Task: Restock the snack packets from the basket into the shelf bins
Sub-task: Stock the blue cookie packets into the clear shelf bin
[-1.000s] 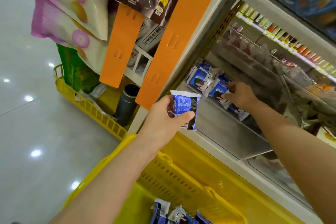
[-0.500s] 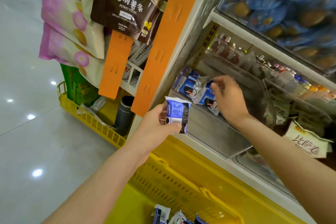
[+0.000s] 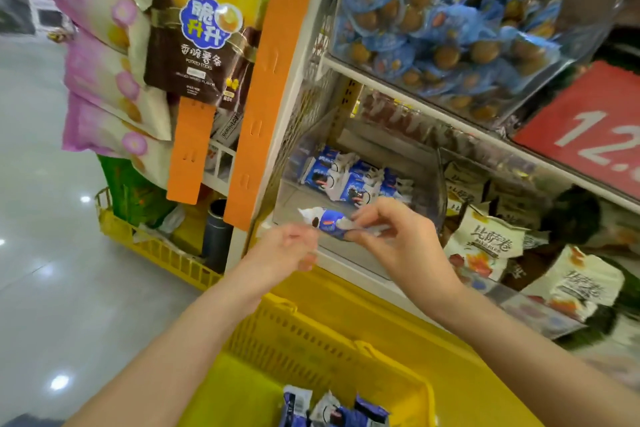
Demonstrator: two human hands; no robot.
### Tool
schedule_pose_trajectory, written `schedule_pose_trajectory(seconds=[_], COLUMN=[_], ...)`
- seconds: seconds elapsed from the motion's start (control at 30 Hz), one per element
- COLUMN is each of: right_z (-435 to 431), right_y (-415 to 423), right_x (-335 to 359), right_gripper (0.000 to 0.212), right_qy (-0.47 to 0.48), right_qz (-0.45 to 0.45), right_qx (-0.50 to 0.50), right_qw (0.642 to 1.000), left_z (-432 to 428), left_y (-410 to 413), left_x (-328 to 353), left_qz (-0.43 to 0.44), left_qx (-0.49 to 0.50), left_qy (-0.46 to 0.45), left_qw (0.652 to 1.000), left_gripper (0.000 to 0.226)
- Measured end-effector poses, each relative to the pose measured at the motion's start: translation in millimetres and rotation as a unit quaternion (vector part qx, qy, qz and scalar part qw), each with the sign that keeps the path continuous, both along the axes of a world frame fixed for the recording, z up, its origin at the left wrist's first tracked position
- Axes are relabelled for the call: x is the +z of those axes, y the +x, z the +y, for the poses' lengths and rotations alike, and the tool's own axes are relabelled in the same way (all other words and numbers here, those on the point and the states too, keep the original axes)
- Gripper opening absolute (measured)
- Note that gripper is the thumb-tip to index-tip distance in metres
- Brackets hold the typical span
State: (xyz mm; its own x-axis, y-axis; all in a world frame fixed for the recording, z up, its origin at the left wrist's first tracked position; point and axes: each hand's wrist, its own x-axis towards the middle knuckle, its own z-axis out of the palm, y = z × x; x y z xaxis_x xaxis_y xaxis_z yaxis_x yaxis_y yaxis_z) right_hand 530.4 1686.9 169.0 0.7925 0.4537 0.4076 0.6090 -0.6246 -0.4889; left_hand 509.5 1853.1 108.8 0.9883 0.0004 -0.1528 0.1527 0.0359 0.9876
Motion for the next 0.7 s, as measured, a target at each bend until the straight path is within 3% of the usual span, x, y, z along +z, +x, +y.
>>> schedule_pose_trajectory(seconds=[0.13,0.23,0.37,0.47,0.53,0.6,0.7], right_z=[-12,-18,-26,-29,-30,-30,-29], right_y=[-17,-23,-29,-31,-30,-26,-15], right_x=[-5,-2,1,-3,-5,-8,-11], right_gripper=[0.014,0.017,0.014,0.009,0.017,0.026,0.054], right_qy=[-0.152,-0.199,-0.243,-0.24,-0.157,-0.072,-0.07], right_qz=[-0.12,-0.176,-0.183,-0.132,-0.037,0.023,0.051], right_qx=[0.048,0.051,0.083,0.107,0.061,0.002,-0.046], right_qw=[0.98,0.963,0.949,0.956,0.985,0.997,0.995], left_z=[-14,-17,-21,-27,-28,-29,-29], left_y=[-6,-6,-6,-6,-6,-6,-6], left_x=[12,12,10,7,5,5,9], left_qz=[0.063,0.038,0.025,0.015,0.018,0.006,-0.025], left_qx=[-0.02,-0.042,-0.072,-0.052,-0.031,-0.048,-0.066], left_qy=[-0.264,-0.33,-0.342,-0.308,-0.267,-0.172,0.017], left_qw=[0.962,0.942,0.937,0.95,0.963,0.984,0.997], left_gripper=[0.041,0.051,0.06,0.033,0.02,0.029,0.026])
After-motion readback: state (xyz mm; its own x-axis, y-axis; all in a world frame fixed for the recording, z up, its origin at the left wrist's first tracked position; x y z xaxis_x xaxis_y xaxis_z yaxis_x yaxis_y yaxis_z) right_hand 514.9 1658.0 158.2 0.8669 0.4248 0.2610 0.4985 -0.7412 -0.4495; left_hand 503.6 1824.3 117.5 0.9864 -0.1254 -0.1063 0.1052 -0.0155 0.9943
